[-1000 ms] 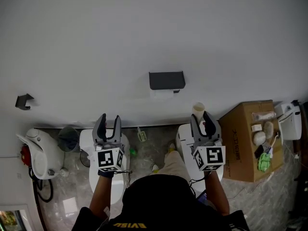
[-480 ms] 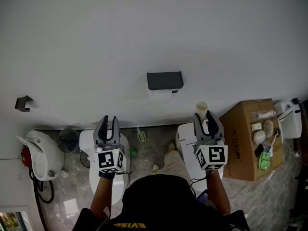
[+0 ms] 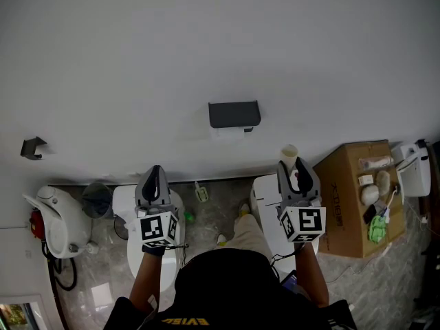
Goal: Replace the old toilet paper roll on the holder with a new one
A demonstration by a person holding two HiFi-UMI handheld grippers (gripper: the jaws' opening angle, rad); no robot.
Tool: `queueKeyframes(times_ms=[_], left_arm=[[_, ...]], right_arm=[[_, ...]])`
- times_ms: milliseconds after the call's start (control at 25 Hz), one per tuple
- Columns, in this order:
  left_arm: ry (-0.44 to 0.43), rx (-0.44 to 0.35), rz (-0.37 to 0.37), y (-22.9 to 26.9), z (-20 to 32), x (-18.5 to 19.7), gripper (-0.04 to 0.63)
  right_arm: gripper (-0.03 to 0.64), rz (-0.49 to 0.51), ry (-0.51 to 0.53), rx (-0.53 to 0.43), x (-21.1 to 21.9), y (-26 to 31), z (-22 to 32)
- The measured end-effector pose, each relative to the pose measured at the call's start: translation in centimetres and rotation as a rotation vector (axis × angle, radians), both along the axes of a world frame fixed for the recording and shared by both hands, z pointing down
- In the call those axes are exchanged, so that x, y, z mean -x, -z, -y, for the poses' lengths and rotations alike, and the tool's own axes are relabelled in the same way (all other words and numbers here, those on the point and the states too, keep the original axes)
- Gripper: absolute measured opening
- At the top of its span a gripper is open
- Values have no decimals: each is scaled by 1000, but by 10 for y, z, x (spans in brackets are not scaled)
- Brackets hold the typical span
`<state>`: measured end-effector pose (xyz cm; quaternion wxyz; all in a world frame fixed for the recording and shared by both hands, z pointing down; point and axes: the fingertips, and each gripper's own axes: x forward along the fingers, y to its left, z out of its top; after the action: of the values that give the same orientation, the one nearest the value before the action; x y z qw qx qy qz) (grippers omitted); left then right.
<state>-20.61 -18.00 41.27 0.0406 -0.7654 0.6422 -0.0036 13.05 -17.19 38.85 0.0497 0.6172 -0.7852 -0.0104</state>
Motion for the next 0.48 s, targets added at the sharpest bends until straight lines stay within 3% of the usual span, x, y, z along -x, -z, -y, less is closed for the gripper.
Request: queueKeyframes(times_ms=[480], left_arm=[[-29,-6,-8,3,-1,-7,12]], right_arm=[[167,-7,-5,1,-3,0,0]])
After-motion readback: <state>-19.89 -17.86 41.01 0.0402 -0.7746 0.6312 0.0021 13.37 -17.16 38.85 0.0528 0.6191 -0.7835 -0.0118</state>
